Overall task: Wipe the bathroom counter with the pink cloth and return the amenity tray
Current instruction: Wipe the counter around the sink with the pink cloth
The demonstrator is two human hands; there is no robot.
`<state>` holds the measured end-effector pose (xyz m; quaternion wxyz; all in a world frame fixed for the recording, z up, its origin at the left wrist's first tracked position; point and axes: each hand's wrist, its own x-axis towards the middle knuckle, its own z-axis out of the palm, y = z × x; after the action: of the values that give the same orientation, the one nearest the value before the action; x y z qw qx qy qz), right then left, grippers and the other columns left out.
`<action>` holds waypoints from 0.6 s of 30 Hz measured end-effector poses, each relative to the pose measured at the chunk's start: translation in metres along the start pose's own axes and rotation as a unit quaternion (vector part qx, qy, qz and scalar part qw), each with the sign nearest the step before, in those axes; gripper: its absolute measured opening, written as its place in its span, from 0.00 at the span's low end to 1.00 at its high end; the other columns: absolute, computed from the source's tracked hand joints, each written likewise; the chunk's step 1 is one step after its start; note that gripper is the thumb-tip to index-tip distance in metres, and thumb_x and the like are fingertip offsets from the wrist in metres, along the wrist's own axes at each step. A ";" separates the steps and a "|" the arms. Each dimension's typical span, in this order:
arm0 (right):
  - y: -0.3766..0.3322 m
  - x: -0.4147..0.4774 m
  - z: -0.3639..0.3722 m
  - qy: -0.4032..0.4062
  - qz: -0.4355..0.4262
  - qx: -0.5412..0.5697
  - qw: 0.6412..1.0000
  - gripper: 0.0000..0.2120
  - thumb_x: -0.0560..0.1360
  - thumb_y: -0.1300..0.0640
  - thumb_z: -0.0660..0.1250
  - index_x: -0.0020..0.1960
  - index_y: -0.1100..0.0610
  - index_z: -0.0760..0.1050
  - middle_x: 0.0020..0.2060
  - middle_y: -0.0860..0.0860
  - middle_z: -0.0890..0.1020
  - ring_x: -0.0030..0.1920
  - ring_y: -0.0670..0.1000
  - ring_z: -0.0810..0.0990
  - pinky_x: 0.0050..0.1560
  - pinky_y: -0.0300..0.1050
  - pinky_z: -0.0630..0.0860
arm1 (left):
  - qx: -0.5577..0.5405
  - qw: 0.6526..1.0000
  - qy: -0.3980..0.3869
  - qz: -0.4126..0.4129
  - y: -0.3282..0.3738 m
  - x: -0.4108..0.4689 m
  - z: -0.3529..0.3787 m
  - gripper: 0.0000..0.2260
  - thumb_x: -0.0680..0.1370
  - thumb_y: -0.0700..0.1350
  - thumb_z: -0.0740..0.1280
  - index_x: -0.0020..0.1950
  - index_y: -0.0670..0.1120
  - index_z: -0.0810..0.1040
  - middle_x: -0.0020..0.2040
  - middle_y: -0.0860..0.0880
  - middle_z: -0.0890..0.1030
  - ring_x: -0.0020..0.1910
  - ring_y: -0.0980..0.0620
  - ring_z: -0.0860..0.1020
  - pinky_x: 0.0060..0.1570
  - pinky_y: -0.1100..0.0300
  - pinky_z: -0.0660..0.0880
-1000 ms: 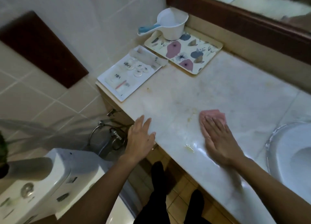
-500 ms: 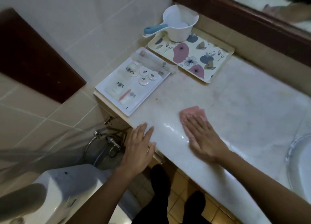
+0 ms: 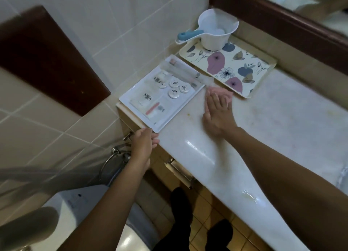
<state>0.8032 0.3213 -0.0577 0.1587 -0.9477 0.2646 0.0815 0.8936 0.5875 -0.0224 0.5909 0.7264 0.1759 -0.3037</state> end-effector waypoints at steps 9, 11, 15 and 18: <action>-0.074 -0.122 0.049 -0.018 -0.212 -0.008 0.977 0.34 0.83 0.47 0.51 0.86 0.54 0.48 0.85 0.54 0.53 0.86 0.57 0.46 0.84 0.64 0.43 | 0.002 0.999 -0.041 -0.029 0.010 0.007 -0.008 0.11 0.84 0.48 0.58 0.59 0.47 0.78 0.53 0.45 0.85 0.46 0.50 0.82 0.48 0.57 0.76; -0.055 -0.160 0.055 -0.036 -0.221 -0.023 0.974 0.33 0.84 0.48 0.51 0.86 0.53 0.46 0.86 0.52 0.49 0.86 0.54 0.41 0.84 0.63 0.44 | 0.024 0.998 -0.045 -0.023 0.011 0.007 -0.011 0.13 0.84 0.48 0.59 0.64 0.45 0.77 0.53 0.45 0.86 0.46 0.51 0.82 0.46 0.58 0.77; 0.004 -0.196 0.046 -0.047 -0.200 -0.034 0.978 0.31 0.85 0.48 0.51 0.86 0.52 0.49 0.86 0.51 0.51 0.86 0.52 0.44 0.84 0.62 0.50 | 0.075 0.996 -0.051 0.018 0.010 -0.001 -0.019 0.14 0.82 0.44 0.62 0.67 0.48 0.77 0.56 0.46 0.84 0.51 0.51 0.81 0.50 0.57 0.77; 0.023 -0.156 0.034 -0.022 -0.128 -0.048 0.990 0.31 0.84 0.49 0.47 0.86 0.53 0.50 0.85 0.52 0.52 0.86 0.52 0.45 0.83 0.62 0.51 | 0.095 0.993 -0.042 0.061 0.001 -0.005 -0.029 0.14 0.82 0.46 0.64 0.67 0.51 0.78 0.58 0.51 0.82 0.56 0.53 0.79 0.50 0.58 0.75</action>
<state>0.6564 0.3886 -0.0579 0.1281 -0.9783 0.1328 0.0943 0.8975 0.6160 -0.0145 0.5432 0.7756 0.0765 -0.3123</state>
